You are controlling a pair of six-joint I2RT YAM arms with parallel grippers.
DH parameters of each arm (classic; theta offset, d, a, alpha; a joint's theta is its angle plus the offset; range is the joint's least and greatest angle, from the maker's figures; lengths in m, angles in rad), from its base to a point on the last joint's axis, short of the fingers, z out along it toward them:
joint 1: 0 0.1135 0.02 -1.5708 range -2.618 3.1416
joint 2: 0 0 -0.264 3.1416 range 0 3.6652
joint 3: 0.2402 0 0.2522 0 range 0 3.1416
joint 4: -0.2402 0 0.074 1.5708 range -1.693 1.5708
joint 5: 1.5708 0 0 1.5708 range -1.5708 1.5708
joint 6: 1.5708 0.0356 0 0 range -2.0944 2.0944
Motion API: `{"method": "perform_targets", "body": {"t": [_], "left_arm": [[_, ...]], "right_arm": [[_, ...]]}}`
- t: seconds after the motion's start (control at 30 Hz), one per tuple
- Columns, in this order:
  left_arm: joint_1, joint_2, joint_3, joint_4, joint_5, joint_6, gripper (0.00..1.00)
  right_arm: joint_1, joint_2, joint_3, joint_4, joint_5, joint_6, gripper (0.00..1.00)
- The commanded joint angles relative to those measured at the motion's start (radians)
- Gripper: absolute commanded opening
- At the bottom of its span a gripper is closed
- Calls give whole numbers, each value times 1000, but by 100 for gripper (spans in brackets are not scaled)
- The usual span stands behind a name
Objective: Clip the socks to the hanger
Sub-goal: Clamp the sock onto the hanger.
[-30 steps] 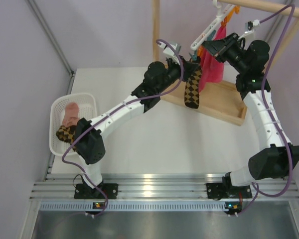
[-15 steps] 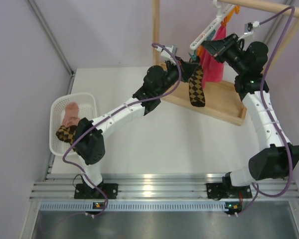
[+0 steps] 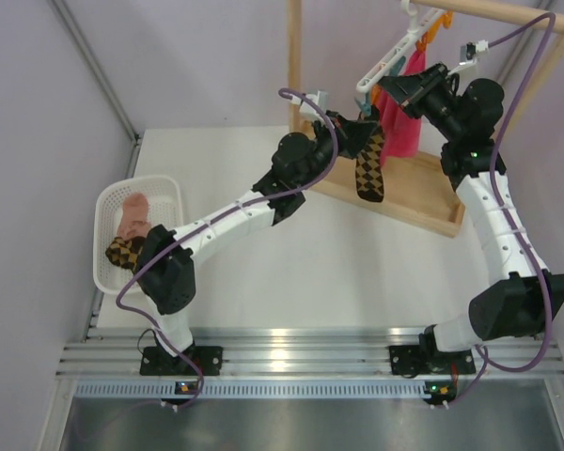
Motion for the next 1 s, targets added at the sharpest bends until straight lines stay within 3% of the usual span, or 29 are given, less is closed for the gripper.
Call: {"method": "perform_targets", "body": {"t": [0.0, 0.43, 0.7, 0.97], "left_arm": [[-25, -49, 13, 88, -43, -42, 0], [-75, -23, 25, 57, -120, -74, 0], [-66, -9, 60, 50, -206, -65, 0], [-37, 20, 111, 19, -192, -108, 0]], "right_arm": [[1, 10, 19, 13, 99, 32, 0], [4, 24, 25, 21, 101, 41, 0], [4, 5, 24, 19, 119, -6, 0], [4, -9, 14, 31, 128, -57, 0]]}}
